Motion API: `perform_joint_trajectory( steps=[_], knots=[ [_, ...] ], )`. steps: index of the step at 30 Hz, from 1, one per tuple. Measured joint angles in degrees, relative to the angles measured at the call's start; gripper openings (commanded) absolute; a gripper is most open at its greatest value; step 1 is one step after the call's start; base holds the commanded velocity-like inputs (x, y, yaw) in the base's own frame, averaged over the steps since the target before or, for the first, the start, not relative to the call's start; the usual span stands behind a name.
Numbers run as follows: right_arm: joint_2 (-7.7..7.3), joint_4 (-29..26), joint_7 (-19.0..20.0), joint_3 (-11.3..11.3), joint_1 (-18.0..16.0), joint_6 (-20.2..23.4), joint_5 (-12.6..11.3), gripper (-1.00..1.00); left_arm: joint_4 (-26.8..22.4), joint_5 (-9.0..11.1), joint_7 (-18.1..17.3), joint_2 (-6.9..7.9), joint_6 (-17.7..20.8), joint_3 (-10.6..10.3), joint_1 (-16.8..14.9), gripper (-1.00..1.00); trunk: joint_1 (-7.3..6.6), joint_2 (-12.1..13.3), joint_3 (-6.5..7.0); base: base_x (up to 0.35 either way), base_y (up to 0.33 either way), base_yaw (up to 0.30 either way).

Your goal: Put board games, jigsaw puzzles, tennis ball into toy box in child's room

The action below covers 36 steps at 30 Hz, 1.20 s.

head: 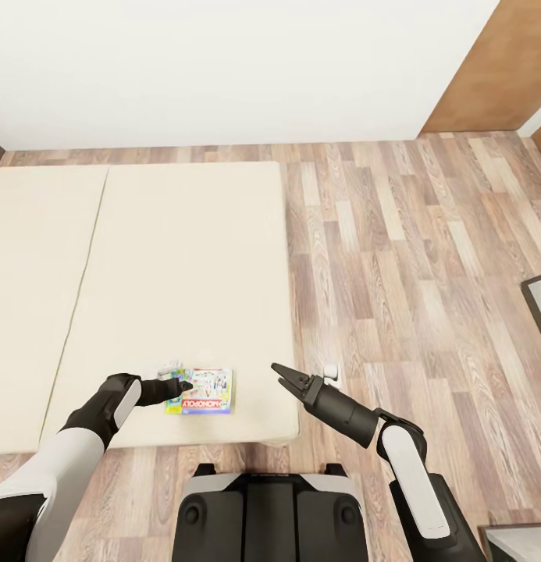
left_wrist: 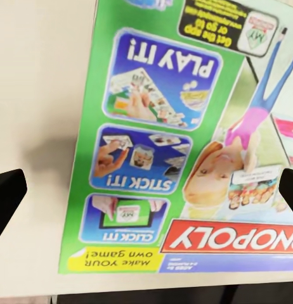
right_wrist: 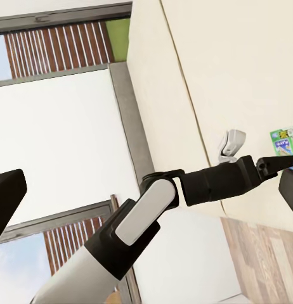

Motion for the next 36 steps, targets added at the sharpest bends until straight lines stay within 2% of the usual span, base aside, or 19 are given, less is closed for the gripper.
perform_joint_trajectory(
  steps=[13,36],
  knots=[
    [0.0,-0.04,0.0,0.0,0.0,0.01,0.01,1.0,0.0,0.08,-0.01,0.0,-0.03,-0.01,0.0,1.0,0.0,0.0,-0.86,0.0,-0.021,0.0],
    [0.01,-0.1,-0.01,-0.01,0.0,0.01,0.01,1.0,0.02,0.11,-0.01,-0.04,-0.07,-0.03,0.0,1.0,0.0,0.0,-1.25,0.0,-0.133,0.0]
  ],
)
